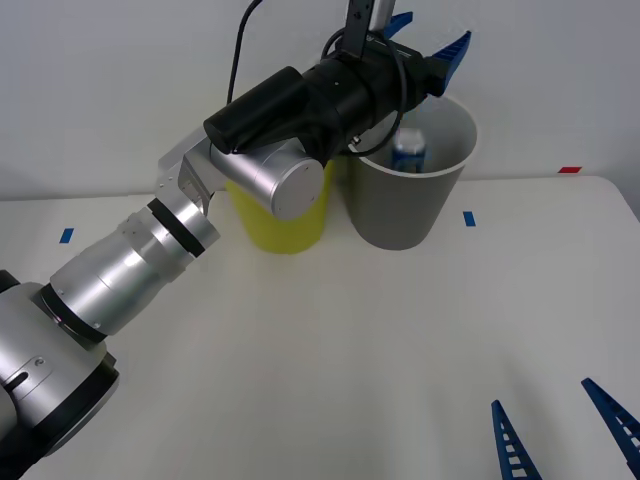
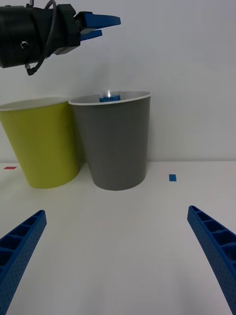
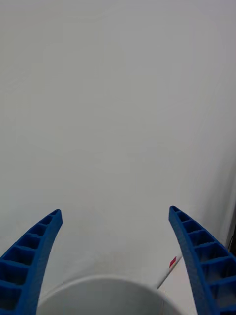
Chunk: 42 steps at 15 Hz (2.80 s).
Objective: Put cans in the gray bin and PET bottles in the light green bin.
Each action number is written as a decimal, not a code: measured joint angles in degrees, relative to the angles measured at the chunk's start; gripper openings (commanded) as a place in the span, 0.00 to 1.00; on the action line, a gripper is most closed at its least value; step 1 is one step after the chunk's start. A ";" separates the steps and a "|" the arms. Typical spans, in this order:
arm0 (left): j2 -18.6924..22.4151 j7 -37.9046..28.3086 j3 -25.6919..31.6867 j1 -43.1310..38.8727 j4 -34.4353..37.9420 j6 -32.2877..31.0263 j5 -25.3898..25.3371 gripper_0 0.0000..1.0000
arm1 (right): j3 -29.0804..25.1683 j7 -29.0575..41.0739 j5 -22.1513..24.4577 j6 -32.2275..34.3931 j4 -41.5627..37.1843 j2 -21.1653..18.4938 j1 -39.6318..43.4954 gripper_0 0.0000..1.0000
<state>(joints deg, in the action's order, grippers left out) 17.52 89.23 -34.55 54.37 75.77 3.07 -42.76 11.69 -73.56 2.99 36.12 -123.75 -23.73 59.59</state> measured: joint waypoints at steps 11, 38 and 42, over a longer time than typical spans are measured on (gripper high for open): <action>5.26 -1.66 3.82 -3.73 12.31 9.78 -0.75 1.00 | 0.00 0.00 0.00 0.00 0.00 0.00 0.00 1.00; 22.78 -1.24 34.70 -66.05 59.29 7.91 1.13 1.00 | 0.00 0.00 0.00 0.00 0.00 0.00 0.00 1.00; 22.78 0.22 34.88 -76.51 59.26 -2.39 2.33 1.00 | 0.00 0.00 0.00 0.00 0.00 0.00 0.00 1.00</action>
<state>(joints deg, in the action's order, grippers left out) 40.31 89.45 0.34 -22.14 135.03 0.67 -40.44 11.69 -73.56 2.99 36.12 -123.75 -23.73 59.59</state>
